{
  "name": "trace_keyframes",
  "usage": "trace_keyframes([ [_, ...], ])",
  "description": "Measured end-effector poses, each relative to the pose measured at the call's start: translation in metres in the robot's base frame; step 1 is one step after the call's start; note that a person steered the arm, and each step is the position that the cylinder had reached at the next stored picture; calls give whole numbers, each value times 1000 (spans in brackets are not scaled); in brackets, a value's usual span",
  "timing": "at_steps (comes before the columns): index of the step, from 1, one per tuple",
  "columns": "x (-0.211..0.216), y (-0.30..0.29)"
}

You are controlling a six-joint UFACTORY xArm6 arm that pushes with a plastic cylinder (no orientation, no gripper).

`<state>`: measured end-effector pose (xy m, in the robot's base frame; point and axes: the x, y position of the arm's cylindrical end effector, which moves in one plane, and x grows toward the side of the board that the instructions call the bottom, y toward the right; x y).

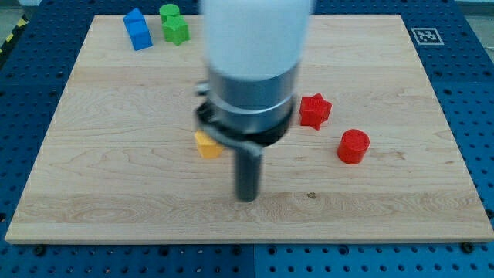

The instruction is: Slide the blue triangle to the top right of the yellow heart

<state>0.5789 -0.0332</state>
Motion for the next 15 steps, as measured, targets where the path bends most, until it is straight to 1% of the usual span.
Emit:
trace_keyframes([
  [1, -11, -72],
  [2, -61, -137],
  [3, -134, -161],
  [4, -215, -157],
  [5, -249, -168],
  [6, -262, -195],
  [7, -305, -210],
  [8, -361, -225],
  [9, -388, -226],
  [10, -388, -225],
  [12, -384, -198],
  [15, -339, -127],
])
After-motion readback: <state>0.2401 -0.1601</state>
